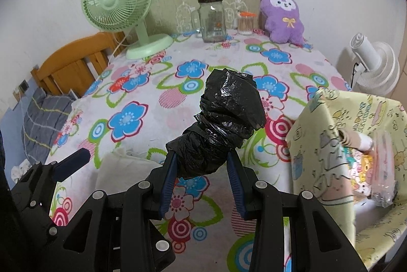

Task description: Organize soft objects

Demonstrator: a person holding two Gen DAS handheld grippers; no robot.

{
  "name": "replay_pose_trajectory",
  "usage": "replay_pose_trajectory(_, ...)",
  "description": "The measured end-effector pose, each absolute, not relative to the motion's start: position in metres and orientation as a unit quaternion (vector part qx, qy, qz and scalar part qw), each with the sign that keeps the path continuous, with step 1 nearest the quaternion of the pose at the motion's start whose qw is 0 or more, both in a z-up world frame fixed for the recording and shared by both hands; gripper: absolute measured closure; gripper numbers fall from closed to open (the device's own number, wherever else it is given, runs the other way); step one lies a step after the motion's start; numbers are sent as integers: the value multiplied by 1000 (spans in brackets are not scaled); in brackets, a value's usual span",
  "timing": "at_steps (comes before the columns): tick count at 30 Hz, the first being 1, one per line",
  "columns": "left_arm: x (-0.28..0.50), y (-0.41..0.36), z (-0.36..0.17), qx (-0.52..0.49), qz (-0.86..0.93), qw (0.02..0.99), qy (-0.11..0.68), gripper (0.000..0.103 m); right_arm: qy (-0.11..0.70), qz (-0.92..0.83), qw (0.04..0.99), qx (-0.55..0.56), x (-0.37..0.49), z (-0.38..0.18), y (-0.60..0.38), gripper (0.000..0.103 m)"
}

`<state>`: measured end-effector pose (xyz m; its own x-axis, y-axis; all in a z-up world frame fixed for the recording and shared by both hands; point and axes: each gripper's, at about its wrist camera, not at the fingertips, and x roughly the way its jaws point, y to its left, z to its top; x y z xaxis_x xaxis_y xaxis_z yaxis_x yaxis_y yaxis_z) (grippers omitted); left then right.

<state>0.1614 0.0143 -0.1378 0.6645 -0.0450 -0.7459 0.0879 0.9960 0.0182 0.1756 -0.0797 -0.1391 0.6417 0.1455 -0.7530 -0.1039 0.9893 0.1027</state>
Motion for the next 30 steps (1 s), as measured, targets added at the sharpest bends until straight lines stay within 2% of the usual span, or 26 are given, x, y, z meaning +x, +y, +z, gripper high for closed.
replay_pose_trajectory(16, 179, 14, -171, 42, -21, 900, 433, 7, 449, 61, 891, 25, 197, -169, -77, 61)
replay_pose_trajectory(27, 184, 31, -184, 2, -15, 891, 454, 4, 462, 65, 884, 20, 202, -180, -70, 61)
replay_pose_trajectory(29, 183, 30, -184, 3, -14, 891, 454, 5, 463, 66, 884, 19, 202, -181, -69, 61)
replay_pose_trajectory(30, 182, 31, -184, 2, -14, 892, 452, 8, 463, 66, 884, 18, 202, -182, -68, 61)
